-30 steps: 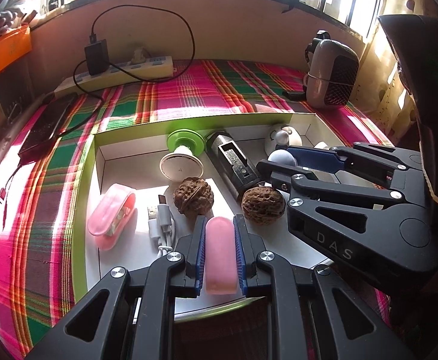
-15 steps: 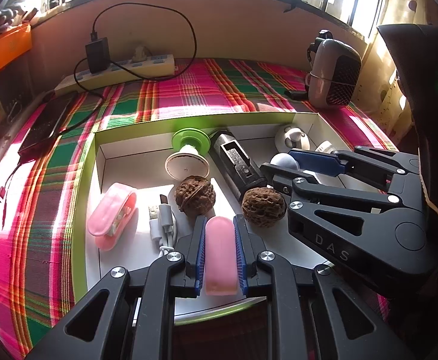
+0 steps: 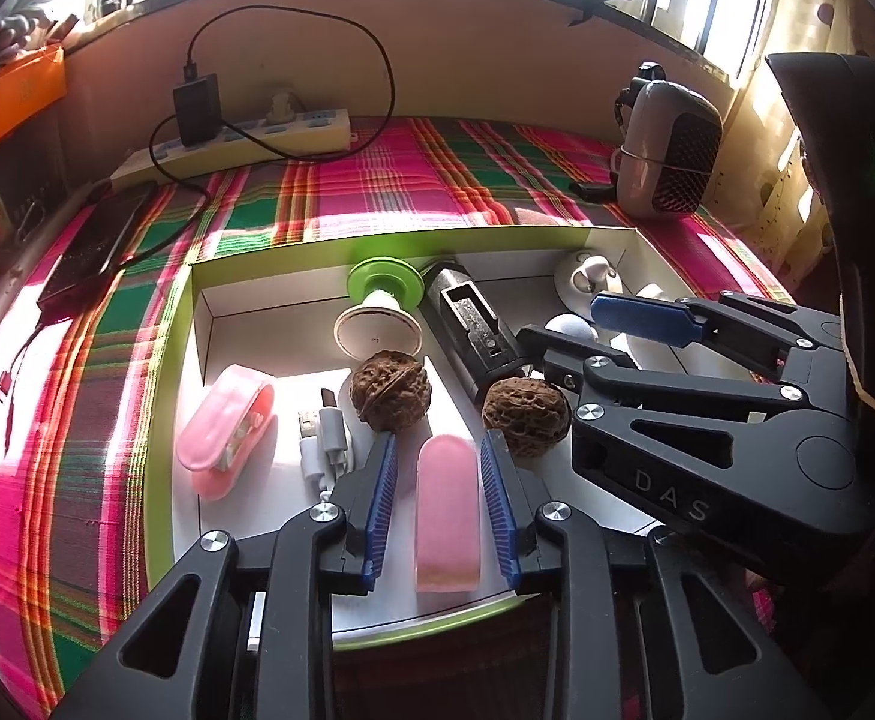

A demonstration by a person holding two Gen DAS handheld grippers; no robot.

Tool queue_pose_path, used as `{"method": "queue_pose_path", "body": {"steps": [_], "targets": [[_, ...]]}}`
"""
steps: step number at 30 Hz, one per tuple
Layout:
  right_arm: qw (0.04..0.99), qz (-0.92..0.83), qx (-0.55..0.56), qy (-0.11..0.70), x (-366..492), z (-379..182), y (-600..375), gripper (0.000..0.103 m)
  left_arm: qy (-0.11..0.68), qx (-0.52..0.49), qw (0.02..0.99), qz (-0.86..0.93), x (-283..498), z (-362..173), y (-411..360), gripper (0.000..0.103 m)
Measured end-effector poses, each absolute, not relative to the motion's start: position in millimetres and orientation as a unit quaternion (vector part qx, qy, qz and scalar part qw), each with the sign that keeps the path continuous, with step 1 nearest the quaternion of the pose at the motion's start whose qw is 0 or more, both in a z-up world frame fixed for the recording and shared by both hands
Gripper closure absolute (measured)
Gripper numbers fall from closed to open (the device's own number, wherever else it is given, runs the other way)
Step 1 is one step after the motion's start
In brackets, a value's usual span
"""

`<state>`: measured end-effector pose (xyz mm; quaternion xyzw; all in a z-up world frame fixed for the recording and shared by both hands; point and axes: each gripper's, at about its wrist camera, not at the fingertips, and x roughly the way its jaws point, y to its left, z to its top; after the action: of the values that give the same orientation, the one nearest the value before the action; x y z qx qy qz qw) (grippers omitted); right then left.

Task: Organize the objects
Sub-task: 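Open the right gripper releasing the knob while the left releases the pink case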

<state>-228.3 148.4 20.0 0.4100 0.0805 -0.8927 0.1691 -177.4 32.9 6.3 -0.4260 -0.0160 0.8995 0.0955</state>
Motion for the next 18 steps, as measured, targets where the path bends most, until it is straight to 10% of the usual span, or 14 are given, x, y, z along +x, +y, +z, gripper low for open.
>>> {"method": "queue_pose_path", "body": {"steps": [18], "targets": [[0.140, -0.907, 0.395, 0.052, -206.3, 39.7, 162.1, 0.056, -0.013, -0.417, 0.075, 0.906, -159.2, 19.7, 27.3, 0.072]]}}
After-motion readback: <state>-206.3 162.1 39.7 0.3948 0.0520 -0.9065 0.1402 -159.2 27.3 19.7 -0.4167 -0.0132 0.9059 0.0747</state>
